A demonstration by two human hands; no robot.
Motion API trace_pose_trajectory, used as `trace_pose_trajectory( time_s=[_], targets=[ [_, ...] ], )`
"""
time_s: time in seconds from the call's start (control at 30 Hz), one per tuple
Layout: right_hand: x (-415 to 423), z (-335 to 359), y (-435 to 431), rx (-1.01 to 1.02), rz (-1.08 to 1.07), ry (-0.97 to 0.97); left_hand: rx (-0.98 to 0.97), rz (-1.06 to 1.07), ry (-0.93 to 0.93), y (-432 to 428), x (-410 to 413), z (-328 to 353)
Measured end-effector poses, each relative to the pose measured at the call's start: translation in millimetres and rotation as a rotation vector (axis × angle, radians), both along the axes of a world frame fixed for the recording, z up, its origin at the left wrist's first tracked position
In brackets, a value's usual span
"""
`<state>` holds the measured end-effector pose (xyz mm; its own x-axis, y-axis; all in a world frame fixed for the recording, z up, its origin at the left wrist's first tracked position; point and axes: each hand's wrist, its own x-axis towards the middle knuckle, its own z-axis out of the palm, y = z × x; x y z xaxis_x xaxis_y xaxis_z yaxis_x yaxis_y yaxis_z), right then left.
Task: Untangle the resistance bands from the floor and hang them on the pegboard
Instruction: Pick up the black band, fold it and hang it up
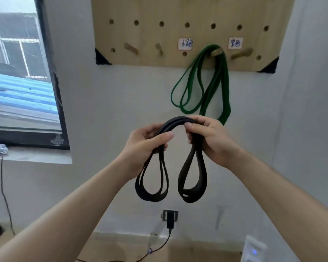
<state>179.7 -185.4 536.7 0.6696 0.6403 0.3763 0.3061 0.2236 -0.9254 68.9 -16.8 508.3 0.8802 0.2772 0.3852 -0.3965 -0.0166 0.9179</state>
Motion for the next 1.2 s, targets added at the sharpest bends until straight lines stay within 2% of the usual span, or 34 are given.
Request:
trace_pose_trajectory(
  time_s=[0.13,0.47,0.67,0.8,0.9,0.93,0.97,1.07,1.13,1.2],
  targets=[
    [14.4,51.9,10.1,0.067,0.032,0.0,-0.045,0.02,-0.09,4.4,24.4,55.4],
    [37.3,169.1,67.8,0.078,-0.079,-0.181,-0.224,0.198,-0.307,37.2,67.7,156.1],
    [62.2,201.1,108.5,0.025,-0.125,-0.277,-0.283,0.313,-0.376,50.1,98.4,160.1],
    [78.1,195.8,122.6,-0.037,-0.157,-0.245,-0.254,0.355,-0.369,59.7,118.7,152.0],
    [87.0,186.6,127.3,0.01,-0.146,-0.227,-0.266,0.371,-0.339,63.7,128.6,139.6],
    [90.7,182.9,128.1,0.038,-0.177,-0.3,-0.271,0.397,-0.333,64.4,130.2,135.8],
    [94.0,178.8,127.6,0.05,-0.255,-0.455,-0.243,0.454,-0.334,64.6,130.0,131.7],
    [105.4,167.8,122.6,0.103,-0.503,-1.068,0.055,0.725,-0.449,64.0,127.2,119.4],
    [108.6,162.5,117.9,0.132,-0.544,-1.25,0.251,0.82,-0.557,61.8,128.3,112.8],
    [108.6,158.4,115.8,0.104,-0.547,-1.298,0.358,0.894,-0.592,59.6,132.0,109.4]
  ],
)
